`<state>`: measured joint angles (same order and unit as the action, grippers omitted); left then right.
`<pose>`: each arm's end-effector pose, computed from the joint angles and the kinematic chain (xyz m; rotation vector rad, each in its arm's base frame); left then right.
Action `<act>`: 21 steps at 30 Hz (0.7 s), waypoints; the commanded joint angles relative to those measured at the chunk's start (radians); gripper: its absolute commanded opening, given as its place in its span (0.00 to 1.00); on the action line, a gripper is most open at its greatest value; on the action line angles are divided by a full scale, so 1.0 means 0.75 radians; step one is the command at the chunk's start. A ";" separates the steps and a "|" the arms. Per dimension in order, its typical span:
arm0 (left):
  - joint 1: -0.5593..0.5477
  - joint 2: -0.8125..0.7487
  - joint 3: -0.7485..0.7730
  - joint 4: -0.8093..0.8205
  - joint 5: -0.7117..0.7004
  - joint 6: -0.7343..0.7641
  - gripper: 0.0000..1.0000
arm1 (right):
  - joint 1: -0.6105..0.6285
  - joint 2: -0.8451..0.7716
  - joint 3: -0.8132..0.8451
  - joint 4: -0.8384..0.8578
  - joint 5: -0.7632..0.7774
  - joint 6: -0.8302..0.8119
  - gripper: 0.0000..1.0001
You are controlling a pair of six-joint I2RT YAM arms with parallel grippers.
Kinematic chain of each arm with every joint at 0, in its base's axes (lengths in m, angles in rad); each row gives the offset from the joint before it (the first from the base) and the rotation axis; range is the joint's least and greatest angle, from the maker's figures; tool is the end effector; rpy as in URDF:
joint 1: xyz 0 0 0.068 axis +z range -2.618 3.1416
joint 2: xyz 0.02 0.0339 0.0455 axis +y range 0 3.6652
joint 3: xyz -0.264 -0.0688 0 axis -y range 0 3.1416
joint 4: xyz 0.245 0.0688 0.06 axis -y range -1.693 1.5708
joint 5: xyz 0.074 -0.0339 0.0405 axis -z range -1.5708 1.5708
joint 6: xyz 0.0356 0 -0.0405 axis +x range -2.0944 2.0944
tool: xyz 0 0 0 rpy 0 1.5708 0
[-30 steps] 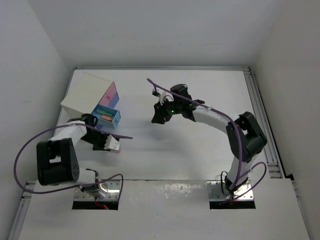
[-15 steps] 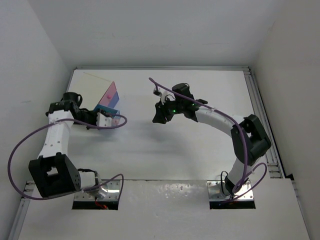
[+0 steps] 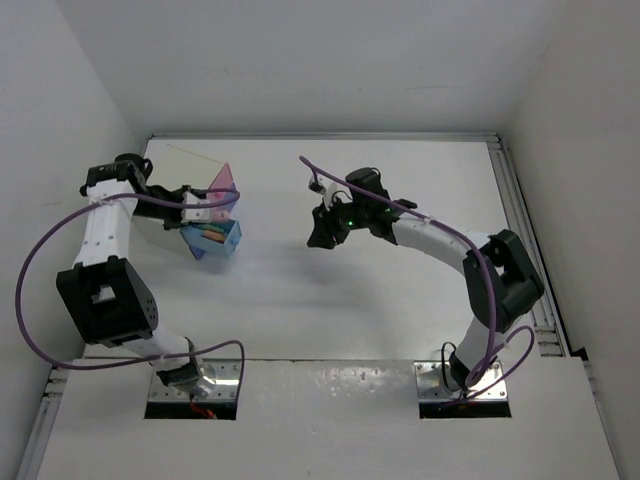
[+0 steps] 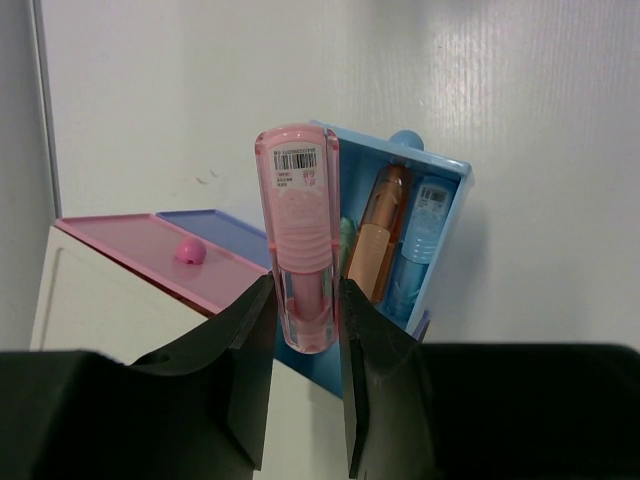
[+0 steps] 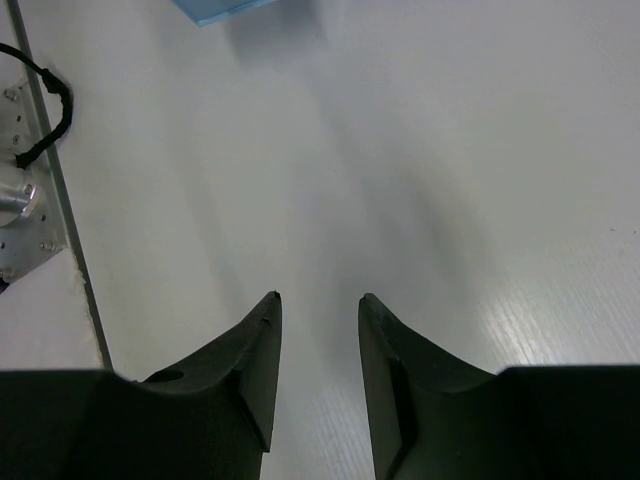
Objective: Sort the stationery into containers
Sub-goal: Place the stationery in the drawer.
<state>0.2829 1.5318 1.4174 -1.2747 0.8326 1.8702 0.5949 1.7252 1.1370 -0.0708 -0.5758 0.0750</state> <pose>0.2740 0.0522 0.3126 1.7126 1.5540 -0.2993 0.3037 0.2289 0.2247 -0.9014 2.1076 1.0001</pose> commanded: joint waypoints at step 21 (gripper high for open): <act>0.157 -0.091 0.068 0.831 0.167 -1.362 0.66 | -0.008 0.072 0.227 0.194 0.001 0.292 0.36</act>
<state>0.3725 1.5341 1.4574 -1.0870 0.9077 1.4559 0.5884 1.7565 1.2491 -0.0368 -0.5686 0.1921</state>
